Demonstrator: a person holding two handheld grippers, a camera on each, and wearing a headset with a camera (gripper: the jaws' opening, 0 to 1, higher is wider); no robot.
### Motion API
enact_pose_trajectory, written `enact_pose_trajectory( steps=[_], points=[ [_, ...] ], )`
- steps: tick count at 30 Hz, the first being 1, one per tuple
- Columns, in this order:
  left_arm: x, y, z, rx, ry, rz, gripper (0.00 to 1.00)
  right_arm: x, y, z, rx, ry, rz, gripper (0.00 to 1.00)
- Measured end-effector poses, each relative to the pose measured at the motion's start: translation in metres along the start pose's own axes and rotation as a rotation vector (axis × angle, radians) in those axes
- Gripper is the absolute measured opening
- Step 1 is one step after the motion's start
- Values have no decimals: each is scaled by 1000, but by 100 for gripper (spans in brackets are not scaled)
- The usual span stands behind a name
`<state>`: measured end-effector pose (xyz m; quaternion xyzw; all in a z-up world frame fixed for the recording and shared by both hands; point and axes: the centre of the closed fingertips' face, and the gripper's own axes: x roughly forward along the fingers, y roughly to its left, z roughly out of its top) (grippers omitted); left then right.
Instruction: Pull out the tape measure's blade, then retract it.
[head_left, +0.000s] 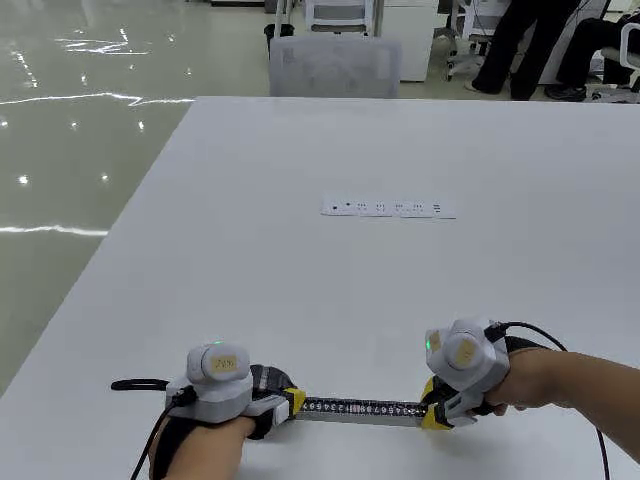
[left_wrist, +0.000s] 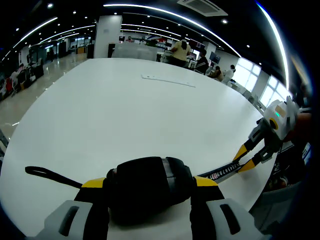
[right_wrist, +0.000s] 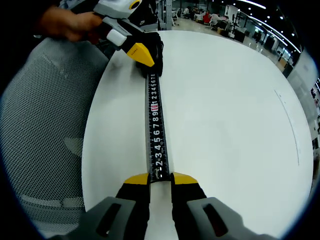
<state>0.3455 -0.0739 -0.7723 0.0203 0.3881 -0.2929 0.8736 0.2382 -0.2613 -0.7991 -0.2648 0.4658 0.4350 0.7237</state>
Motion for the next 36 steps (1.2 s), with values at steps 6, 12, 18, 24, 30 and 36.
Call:
enact_pose_trajectory(
  steps=[6,12,18,24,30,36],
  points=[
    [0,0,0,-2,2,0,62,2,0,4,18,-6,0,14],
    [1,1,0,-2,2,0,62,3,0,7,17,-11,-4,14],
    [1,2,0,-11,3,4,62,4,1,11,18,-22,-7,14],
    [0,2,0,-18,4,4,62,5,-1,14,53,-40,4,13],
    [1,1,1,-21,4,2,62,7,-1,17,60,-42,9,13],
    [1,1,1,-21,5,1,62,9,-3,21,54,-45,9,13]
  ],
)
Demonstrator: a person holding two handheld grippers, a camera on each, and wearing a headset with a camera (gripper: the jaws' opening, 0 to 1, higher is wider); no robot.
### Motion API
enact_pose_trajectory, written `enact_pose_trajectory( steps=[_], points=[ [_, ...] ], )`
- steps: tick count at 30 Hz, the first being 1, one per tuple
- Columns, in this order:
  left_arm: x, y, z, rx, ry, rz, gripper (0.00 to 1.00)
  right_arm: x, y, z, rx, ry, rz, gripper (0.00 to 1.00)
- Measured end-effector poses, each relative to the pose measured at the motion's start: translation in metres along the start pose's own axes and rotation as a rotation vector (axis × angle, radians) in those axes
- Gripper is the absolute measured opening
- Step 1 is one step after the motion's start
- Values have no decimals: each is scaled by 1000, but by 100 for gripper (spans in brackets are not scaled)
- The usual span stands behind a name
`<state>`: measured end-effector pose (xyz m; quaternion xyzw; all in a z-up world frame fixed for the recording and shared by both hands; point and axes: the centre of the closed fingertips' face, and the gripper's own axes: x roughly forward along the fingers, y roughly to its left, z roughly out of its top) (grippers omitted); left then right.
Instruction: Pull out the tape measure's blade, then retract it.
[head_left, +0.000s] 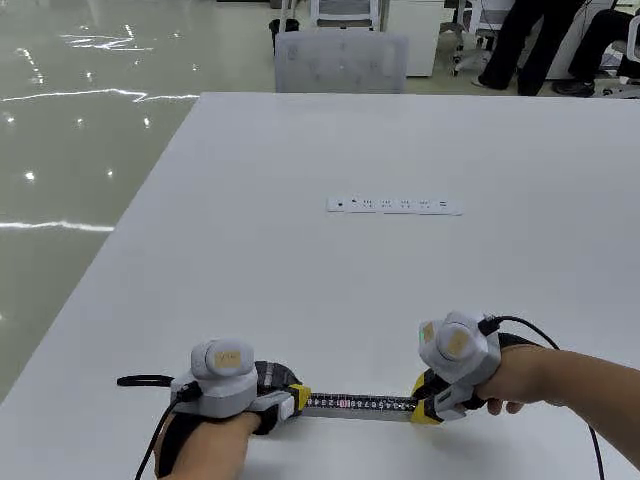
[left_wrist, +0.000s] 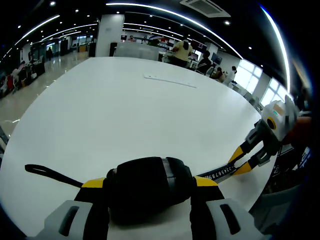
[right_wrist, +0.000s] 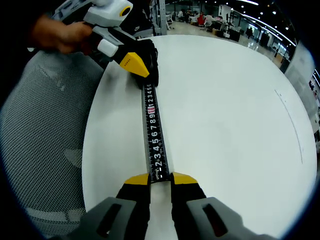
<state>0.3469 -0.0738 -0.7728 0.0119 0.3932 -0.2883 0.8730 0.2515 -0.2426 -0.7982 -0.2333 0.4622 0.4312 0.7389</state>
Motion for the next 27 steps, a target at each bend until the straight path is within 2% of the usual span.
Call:
enact_pose_trajectory(
  steps=[27],
  points=[
    [0,0,0,1,0,-3,62,9,1,15,-5,-5,-2,13]
  ],
)
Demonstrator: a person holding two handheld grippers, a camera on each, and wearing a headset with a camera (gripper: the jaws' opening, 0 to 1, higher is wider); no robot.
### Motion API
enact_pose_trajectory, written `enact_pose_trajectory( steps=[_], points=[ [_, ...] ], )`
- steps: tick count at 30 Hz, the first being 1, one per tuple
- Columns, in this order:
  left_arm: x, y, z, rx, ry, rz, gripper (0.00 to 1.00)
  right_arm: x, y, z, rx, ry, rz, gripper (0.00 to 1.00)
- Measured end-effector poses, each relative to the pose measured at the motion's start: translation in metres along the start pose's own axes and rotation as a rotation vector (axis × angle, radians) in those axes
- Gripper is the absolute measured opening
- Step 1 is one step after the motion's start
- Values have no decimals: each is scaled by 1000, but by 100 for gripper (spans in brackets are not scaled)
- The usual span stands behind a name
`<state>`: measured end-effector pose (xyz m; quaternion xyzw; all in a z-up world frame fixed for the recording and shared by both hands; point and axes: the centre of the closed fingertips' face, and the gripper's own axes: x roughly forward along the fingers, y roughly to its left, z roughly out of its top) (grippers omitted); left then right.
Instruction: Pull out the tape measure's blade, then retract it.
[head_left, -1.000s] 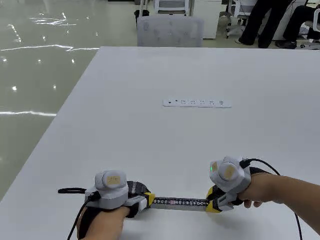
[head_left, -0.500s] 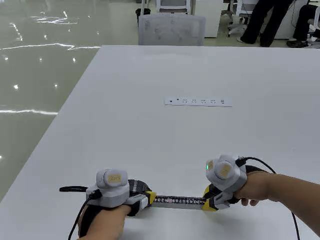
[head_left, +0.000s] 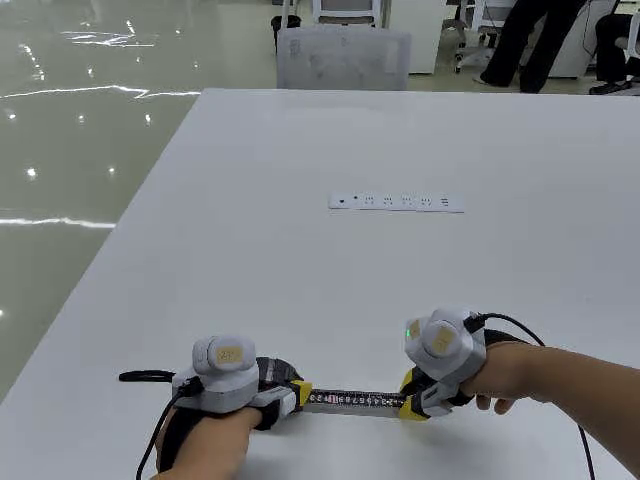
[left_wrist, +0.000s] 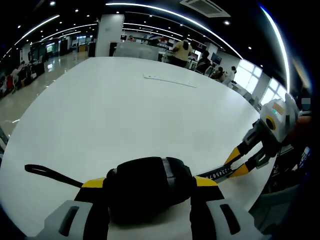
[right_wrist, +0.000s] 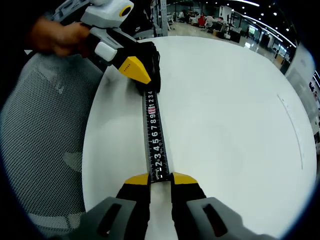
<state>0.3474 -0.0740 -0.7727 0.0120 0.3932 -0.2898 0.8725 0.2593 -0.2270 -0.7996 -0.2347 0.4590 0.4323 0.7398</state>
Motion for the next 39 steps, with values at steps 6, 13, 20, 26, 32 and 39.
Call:
enact_pose_trajectory(
  steps=[6,13,20,26,32,39],
  points=[
    [0,0,0,-1,1,0,62,1,1,5,3,-3,-1,13],
    [-1,0,0,-2,1,-1,62,4,2,10,3,-8,1,13],
    [-1,0,0,-2,1,-2,62,6,3,15,6,-12,1,14],
    [-1,0,0,-4,3,-3,62,8,3,19,21,-23,5,14],
    [-1,0,0,-7,5,-6,62,10,3,21,28,-26,4,14],
    [-1,0,0,-5,8,-10,62,12,4,25,50,-38,6,14]
  ],
)
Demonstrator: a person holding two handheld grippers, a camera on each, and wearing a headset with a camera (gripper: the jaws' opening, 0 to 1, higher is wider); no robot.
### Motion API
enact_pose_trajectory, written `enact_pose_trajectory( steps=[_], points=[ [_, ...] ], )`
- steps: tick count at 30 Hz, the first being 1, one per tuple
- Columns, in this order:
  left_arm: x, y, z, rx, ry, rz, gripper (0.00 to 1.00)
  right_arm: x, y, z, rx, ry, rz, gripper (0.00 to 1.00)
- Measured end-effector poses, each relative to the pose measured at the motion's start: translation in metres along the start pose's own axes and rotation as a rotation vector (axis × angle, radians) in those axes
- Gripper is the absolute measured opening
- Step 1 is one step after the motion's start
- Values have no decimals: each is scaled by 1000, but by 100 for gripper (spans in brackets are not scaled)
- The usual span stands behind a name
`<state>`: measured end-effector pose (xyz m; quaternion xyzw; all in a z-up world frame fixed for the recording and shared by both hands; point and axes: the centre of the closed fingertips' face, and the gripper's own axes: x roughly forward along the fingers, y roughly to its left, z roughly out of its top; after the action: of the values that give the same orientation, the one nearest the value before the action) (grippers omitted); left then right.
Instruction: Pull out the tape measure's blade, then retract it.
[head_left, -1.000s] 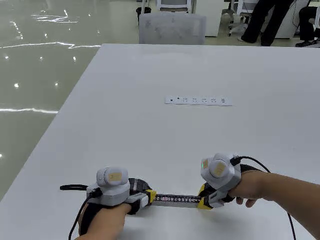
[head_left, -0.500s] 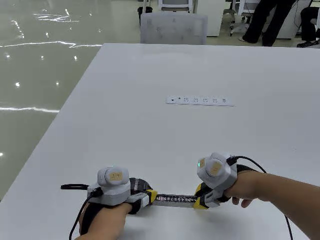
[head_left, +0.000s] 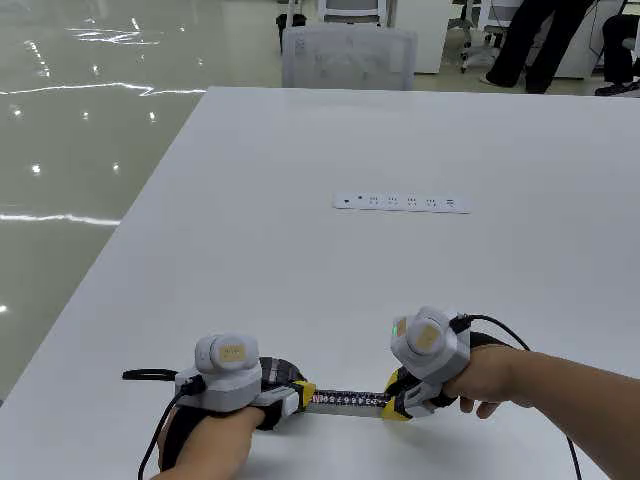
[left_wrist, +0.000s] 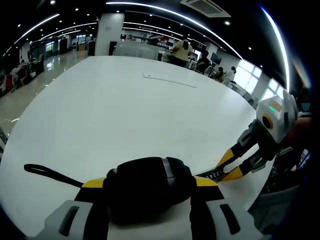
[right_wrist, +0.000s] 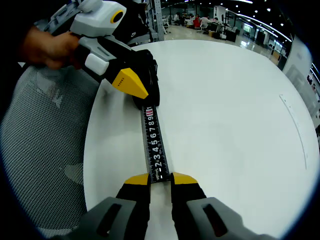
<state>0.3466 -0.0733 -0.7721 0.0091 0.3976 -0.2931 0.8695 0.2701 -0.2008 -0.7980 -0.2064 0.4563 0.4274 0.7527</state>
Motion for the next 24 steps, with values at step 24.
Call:
enact_pose_trajectory(
  steps=[24],
  points=[
    [1,0,1,-5,2,-5,62,11,3,17,-10,-14,-11,14]
  ],
)
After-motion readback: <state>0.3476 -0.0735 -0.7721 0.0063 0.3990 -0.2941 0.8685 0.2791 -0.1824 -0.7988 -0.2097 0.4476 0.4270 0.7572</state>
